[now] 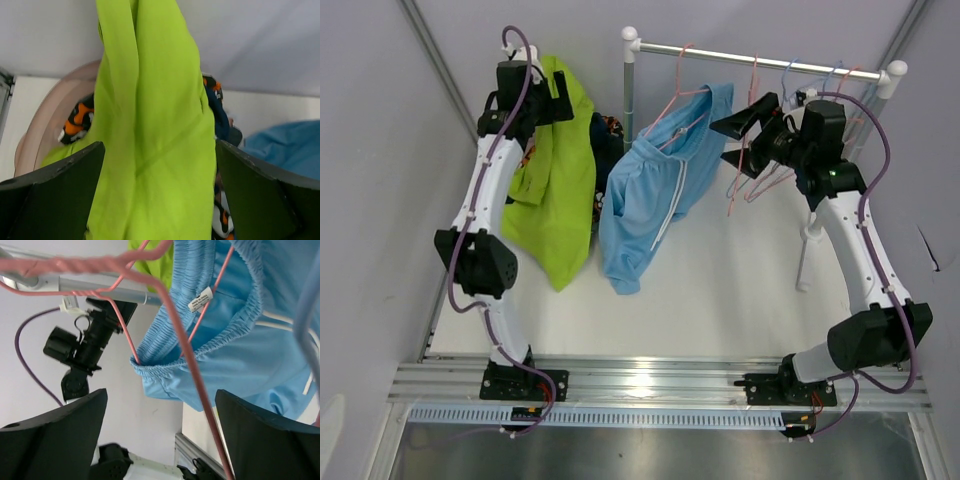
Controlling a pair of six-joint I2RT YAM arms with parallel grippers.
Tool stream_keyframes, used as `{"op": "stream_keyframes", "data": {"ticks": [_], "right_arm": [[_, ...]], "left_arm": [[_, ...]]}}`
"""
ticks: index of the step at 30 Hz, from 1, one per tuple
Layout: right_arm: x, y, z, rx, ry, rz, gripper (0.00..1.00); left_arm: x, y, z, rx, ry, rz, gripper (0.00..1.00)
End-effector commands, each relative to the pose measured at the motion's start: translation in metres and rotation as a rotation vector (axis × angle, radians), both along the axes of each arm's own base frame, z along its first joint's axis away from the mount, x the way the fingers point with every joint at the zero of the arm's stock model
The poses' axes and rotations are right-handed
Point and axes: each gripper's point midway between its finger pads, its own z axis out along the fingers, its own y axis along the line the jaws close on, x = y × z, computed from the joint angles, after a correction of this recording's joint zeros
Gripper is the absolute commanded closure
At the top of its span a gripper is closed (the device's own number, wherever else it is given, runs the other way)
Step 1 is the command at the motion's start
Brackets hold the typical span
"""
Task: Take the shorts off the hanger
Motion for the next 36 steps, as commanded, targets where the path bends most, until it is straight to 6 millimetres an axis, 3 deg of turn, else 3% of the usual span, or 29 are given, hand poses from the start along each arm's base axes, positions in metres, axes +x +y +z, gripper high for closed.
{"op": "stream_keyframes", "data": {"ticks": [1, 2, 3, 4, 5, 6, 8, 11, 12, 13, 15, 16, 17, 19, 20, 21, 23, 24, 26, 27, 28, 31, 36], "right_arm": [[-0.025, -0.01, 0.031, -0.028, -0.081, -0.034, 0.01], [-0.025, -0.015, 0.033, -0.039, -0.087, -0.066, 0.01], [-0.033, -0.019, 0.041, -0.046, -0.11, -0.083, 0.01], [-0.036, -0.022, 0.041, -0.063, -0.111, -0.098, 0.01], [-0.038, -0.028, 0.044, -0.078, -0.12, -0.135, 0.01], [-0.041, -0.031, 0.046, -0.089, -0.129, -0.152, 0.01], [-0.05, -0.039, 0.055, -0.108, -0.156, -0.19, 0.01], [-0.055, -0.051, 0.062, -0.159, -0.167, -0.241, 0.01], [-0.056, -0.053, 0.062, -0.175, -0.167, -0.253, 0.01], [-0.057, -0.057, 0.059, -0.193, -0.151, -0.266, 0.01], [-0.06, -0.059, 0.069, -0.2, -0.182, -0.295, 0.01], [-0.061, -0.056, 0.072, -0.195, -0.195, -0.29, 0.01], [-0.06, -0.052, 0.075, -0.188, -0.21, -0.287, 0.01], [-0.061, -0.022, 0.092, -0.151, -0.278, -0.221, 0.01], [-0.06, -0.011, 0.095, -0.144, -0.294, -0.201, 0.02], [-0.057, 0.013, 0.104, -0.129, -0.329, -0.149, 0.02], [-0.052, 0.036, 0.111, -0.125, -0.362, -0.103, 0.02], [-0.042, 0.051, 0.118, -0.117, -0.387, -0.082, 0.02], [-0.039, 0.074, 0.122, -0.118, -0.406, -0.047, 0.02], [-0.034, 0.081, 0.122, -0.121, -0.408, -0.042, 0.02], [-0.025, 0.094, 0.12, -0.128, -0.402, -0.029, 0.02], [-0.005, 0.109, 0.106, -0.147, -0.374, -0.037, 0.03], [0.018, 0.119, 0.082, -0.18, -0.342, -0.1, 0.04]], "left_arm": [[-0.068, -0.009, 0.109, -0.011, -0.216, -0.048, 0.01], [-0.079, -0.01, 0.118, -0.005, -0.237, -0.051, 0.01], [-0.087, -0.012, 0.101, 0.005, -0.202, -0.058, 0.01], [-0.099, -0.011, 0.114, 0.004, -0.238, -0.059, 0.01], [-0.126, -0.007, 0.14, -0.002, -0.303, -0.059, 0.01], [-0.131, -0.006, 0.118, 0.003, -0.26, -0.06, 0.01], [-0.162, -0.001, 0.129, -0.001, -0.313, -0.056, 0.01], [-0.184, 0.003, 0.108, 0.003, -0.289, -0.051, 0.01], [-0.203, 0.006, 0.12, -0.005, -0.328, -0.049, 0.01], [-0.207, 0.007, 0.098, -0.001, -0.287, -0.05, 0.01], [-0.231, 0.012, 0.102, -0.008, -0.32, -0.039, 0.01], [-0.237, 0.013, 0.091, -0.015, -0.304, -0.033, 0.01], [-0.242, 0.013, 0.075, -0.02, -0.279, -0.029, 0.01], [-0.262, 0.016, 0.069, -0.051, -0.306, -0.021, 0.01], [-0.265, 0.015, 0.053, -0.06, -0.285, -0.02, 0.01], [-0.269, 0.015, 0.039, -0.067, -0.269, -0.022, 0.01], [-0.283, 0.014, 0.04, -0.098, -0.297, -0.025, 0.01], [-0.284, 0.013, 0.018, -0.097, -0.257, -0.029, 0.01], [-0.292, 0.013, 0.013, -0.108, -0.262, -0.03, 0.02], [-0.292, 0.013, -0.005, -0.103, -0.226, -0.031, 0.02], [-0.294, 0.013, -0.01, -0.102, -0.218, -0.03, 0.02], [-0.298, 0.014, -0.03, -0.099, -0.186, -0.029, 0.02], [-0.305, 0.013, -0.041, -0.091, -0.192, -0.046, 0.03]]}}
